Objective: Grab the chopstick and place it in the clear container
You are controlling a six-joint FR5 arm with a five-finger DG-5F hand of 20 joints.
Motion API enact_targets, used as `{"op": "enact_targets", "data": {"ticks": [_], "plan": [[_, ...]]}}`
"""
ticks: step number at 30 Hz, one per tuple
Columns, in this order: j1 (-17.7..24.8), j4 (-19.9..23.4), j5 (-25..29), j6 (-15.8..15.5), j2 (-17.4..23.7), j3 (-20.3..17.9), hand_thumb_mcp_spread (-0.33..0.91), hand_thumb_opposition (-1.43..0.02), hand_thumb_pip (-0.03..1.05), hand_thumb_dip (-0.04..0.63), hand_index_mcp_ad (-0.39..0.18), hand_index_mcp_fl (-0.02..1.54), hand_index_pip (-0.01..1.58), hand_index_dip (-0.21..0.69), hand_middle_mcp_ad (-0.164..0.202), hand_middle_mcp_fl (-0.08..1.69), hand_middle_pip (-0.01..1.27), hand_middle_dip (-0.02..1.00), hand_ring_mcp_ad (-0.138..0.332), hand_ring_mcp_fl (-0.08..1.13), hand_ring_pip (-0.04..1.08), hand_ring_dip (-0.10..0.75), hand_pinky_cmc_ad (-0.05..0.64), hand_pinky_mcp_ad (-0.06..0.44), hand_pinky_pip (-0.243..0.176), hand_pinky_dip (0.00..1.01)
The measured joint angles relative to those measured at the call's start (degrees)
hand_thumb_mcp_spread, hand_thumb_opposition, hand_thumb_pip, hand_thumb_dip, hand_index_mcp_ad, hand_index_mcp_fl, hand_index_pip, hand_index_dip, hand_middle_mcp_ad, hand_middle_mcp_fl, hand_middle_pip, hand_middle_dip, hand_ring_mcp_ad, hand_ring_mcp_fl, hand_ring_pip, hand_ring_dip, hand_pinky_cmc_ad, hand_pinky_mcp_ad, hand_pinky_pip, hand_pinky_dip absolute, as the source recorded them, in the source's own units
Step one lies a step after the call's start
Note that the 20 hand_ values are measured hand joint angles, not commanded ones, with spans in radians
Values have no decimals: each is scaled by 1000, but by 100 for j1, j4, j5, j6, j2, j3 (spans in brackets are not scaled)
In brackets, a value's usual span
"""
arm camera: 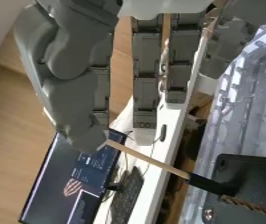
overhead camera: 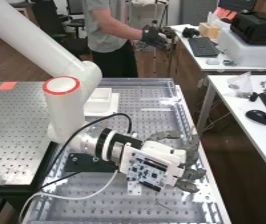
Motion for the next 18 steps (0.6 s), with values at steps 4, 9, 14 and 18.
{"op": "enact_targets", "data": {"ticks": [4,9,14,18], "plan": [[1,-21,19,6,0,4,548,-867,541,293,-278,752,672,190,75,862,255,721,113,492,98,394,422,265,-2,143],[10,-43,34,22,-4,18,548,-867,538,293,-278,757,651,190,75,862,257,721,113,494,98,394,419,262,-5,143],[27,-58,51,48,-29,36,548,-867,534,293,-278,778,623,190,75,862,257,721,117,494,98,394,422,262,-5,143],[27,-58,51,49,-32,37,548,-867,532,293,-278,778,623,190,75,862,253,721,105,494,99,394,419,264,-5,140]]}}
